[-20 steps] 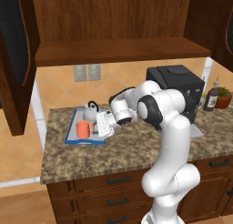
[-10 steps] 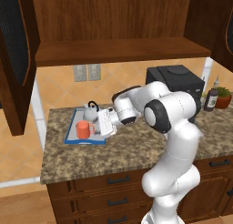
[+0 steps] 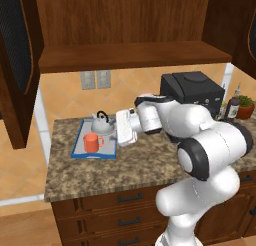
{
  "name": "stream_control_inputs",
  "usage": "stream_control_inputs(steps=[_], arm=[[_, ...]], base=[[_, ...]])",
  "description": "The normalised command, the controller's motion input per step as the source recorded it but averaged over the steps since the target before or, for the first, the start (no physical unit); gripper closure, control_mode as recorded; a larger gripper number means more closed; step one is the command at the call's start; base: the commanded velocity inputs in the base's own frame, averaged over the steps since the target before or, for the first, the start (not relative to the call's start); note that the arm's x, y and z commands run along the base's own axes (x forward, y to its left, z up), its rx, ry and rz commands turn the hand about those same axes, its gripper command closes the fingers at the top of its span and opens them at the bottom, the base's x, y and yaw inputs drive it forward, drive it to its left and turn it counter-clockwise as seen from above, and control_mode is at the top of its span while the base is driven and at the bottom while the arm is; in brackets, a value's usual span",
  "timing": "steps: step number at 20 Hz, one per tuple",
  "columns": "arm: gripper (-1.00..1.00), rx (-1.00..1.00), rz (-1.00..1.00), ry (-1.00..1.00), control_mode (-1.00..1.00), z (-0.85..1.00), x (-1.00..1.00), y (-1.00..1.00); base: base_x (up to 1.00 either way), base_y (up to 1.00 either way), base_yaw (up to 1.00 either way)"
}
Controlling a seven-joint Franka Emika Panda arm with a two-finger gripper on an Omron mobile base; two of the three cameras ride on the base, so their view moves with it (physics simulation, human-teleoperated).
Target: Pick the kettle from the counter and place it on the tray. Then pick the mug from the cabinet and place it on the tray. Then close the cabinet doors.
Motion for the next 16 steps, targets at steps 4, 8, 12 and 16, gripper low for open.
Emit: stream_control_inputs(steps=[4,8,12,16], arm=[[-1.00,0.04,-0.18,-0.01,-1.00,0.69,-0.68,-0.32],[-1.00,0.02,-0.19,0.03,-1.00,0.57,-0.56,-0.58],[-1.00,0.04,-0.16,0.01,-1.00,0.44,-0.65,-0.74],[-1.00,0.03,-0.06,-0.17,-1.00,0.08,-0.76,-0.47]], base=[[0.00,0.00,0.00],[0.00,0.00,0.00],[0.00,0.00,0.00],[0.00,0.00,0.00]])
